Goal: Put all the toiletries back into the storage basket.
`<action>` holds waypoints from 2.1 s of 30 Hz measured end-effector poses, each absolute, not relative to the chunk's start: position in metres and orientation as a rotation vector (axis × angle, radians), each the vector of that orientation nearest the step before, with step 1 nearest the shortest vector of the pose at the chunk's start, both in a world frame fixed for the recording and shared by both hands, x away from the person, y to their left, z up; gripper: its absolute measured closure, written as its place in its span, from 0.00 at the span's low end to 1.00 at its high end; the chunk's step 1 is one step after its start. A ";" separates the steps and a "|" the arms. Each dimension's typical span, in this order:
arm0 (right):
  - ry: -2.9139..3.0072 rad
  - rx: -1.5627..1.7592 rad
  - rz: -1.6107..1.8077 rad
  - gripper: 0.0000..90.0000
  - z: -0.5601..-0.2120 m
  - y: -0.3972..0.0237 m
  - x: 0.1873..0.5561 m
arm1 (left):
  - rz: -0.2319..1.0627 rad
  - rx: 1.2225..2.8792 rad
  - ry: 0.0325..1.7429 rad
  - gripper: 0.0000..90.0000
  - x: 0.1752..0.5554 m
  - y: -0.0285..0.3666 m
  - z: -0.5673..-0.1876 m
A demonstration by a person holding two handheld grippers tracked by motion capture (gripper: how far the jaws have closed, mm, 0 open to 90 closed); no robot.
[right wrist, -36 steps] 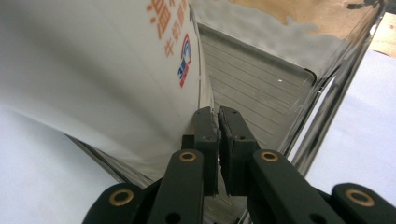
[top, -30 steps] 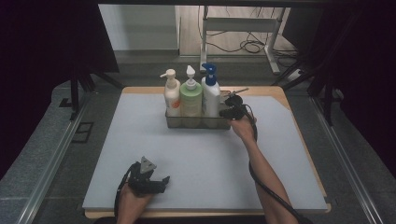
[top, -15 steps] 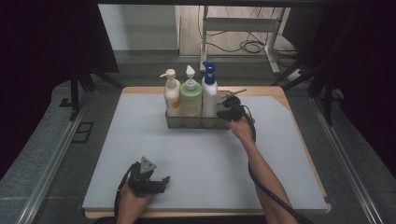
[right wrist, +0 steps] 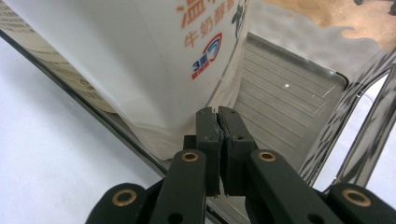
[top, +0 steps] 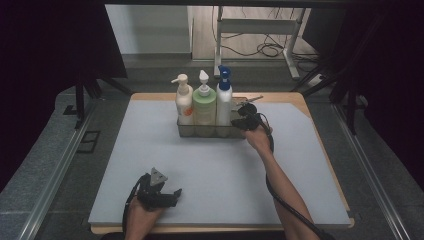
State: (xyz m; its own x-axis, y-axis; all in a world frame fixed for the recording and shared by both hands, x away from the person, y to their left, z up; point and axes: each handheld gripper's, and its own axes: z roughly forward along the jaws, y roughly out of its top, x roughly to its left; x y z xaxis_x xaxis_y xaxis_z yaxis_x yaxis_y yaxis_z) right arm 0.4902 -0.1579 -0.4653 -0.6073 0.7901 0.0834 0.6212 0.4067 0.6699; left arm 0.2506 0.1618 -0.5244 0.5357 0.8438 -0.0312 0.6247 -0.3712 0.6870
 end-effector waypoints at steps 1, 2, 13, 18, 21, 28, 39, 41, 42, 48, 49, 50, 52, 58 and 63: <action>2.417 1.238 0.992 0.97 -0.465 -0.158 0.490 | 0.432 2.121 1.183 0.13 0.251 0.162 -0.524; 2.415 1.237 0.991 0.98 -0.465 -0.158 0.490 | 0.432 2.120 1.183 0.13 0.251 0.162 -0.524; 2.409 1.235 0.995 0.99 -0.465 -0.157 0.489 | 0.432 2.120 1.184 0.13 0.251 0.162 -0.524; 2.404 1.248 1.013 0.99 -0.464 -0.156 0.488 | 0.432 2.119 1.184 0.13 0.251 0.162 -0.524; 2.408 1.237 1.019 0.99 -0.462 -0.155 0.488 | 0.432 2.117 1.185 0.13 0.251 0.162 -0.525; 2.412 1.224 1.019 0.97 -0.460 -0.153 0.487 | 0.432 2.116 1.184 0.13 0.251 0.162 -0.525; 2.406 1.239 1.022 0.92 -0.460 -0.157 0.488 | 0.432 2.118 1.183 0.13 0.251 0.162 -0.525; 2.404 1.234 1.017 0.91 -0.460 -0.157 0.488 | 0.433 2.118 1.183 0.13 0.251 0.162 -0.525; 2.403 1.233 1.016 0.90 -0.460 -0.157 0.488 | 0.433 2.117 1.183 0.13 0.251 0.162 -0.525; 2.391 1.228 1.006 0.85 -0.458 -0.159 0.486 | 0.432 2.118 1.183 0.13 0.251 0.162 -0.525; 2.387 1.224 1.004 0.84 -0.457 -0.160 0.486 | 0.433 2.120 1.182 0.13 0.251 0.162 -0.524; 2.385 1.227 1.003 0.83 -0.457 -0.161 0.486 | 0.433 2.120 1.183 0.13 0.251 0.162 -0.524; 2.379 1.226 1.004 0.80 -0.456 -0.163 0.485 | 0.433 2.120 1.183 0.13 0.251 0.162 -0.524; 2.361 1.218 1.012 0.72 -0.452 -0.170 0.482 | 0.434 2.120 1.183 0.13 0.251 0.162 -0.524; 2.347 1.213 1.034 0.64 -0.447 -0.174 0.477 | 0.434 2.119 1.184 0.13 0.251 0.162 -0.525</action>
